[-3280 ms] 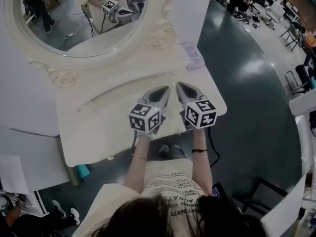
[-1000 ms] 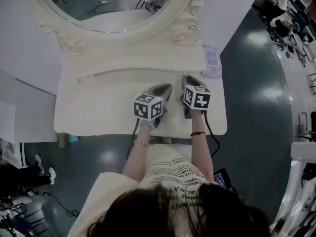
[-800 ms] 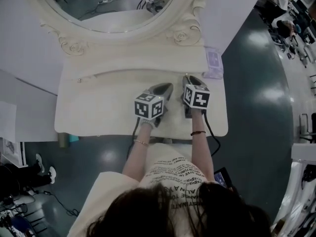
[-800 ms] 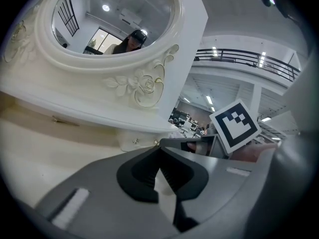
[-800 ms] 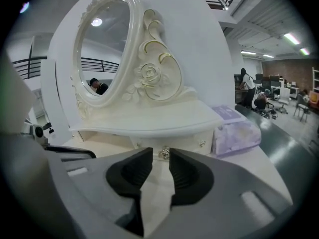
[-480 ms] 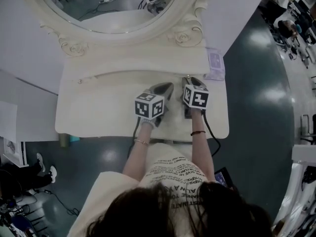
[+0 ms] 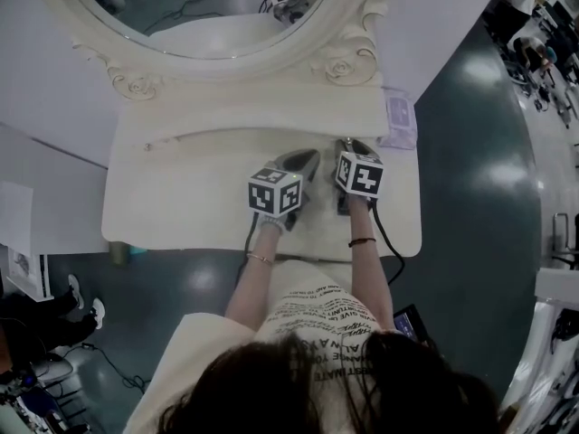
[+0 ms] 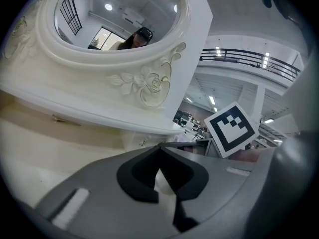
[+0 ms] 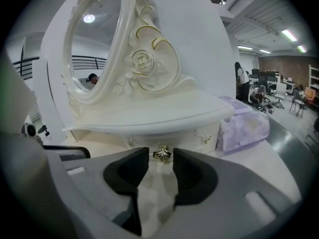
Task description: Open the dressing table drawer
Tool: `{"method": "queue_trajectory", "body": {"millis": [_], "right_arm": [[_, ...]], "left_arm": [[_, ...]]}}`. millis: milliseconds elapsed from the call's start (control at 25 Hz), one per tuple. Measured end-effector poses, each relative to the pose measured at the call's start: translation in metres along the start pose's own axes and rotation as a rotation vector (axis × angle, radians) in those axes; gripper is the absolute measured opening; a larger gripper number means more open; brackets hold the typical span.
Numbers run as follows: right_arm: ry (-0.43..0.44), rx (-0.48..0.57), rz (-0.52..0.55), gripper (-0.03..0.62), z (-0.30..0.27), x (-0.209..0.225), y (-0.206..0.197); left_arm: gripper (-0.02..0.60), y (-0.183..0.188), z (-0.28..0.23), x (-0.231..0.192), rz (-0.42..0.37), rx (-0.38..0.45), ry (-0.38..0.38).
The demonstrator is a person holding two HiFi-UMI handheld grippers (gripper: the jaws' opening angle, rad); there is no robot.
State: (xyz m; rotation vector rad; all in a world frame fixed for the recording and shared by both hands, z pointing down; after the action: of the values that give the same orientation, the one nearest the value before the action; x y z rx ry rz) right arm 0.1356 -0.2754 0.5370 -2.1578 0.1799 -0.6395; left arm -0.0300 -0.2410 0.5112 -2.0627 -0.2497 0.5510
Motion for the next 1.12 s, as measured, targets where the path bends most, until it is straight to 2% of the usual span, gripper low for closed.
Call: {"method": "queue_trajectory", "body": {"millis": [200, 280, 400, 1120], "right_arm": [[-0.011, -0.023, -0.002, 0.137, -0.0023, 0.0003, 0.0024], [-0.024, -0.028, 0.003, 0.11, -0.0017, 0.0014, 0.0023], [-0.028, -0.033, 0.002, 0.104, -0.0016, 0.0016, 0.0025], [-0.005, -0.04, -0.004, 0.103, 0.0041, 0.0014, 0.0007]], "left_arm": [[0.0, 0.0003, -0.0019, -0.0004, 0.002, -0.001, 0.004], [-0.001, -0.0003, -0.002, -0.0003, 0.003, -0.001, 0.005], [0.0, -0.0011, -0.0014, -0.0005, 0.002, -0.002, 0.007], [0.0, -0.001, 0.0015, 0.0059, -0.001, 0.004, 0.011]]}}
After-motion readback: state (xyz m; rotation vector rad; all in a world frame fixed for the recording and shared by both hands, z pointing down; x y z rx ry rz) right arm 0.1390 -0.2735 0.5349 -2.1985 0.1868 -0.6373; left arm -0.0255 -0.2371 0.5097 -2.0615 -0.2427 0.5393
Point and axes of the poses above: the fingertips, and each gripper's own axes: z backward along the fingers, x to its right, y out of its top, the point moved 9 cm from there along z, backward along the fingers, and after that the axes turned 15 degrees about y, right-handed, at the moved point
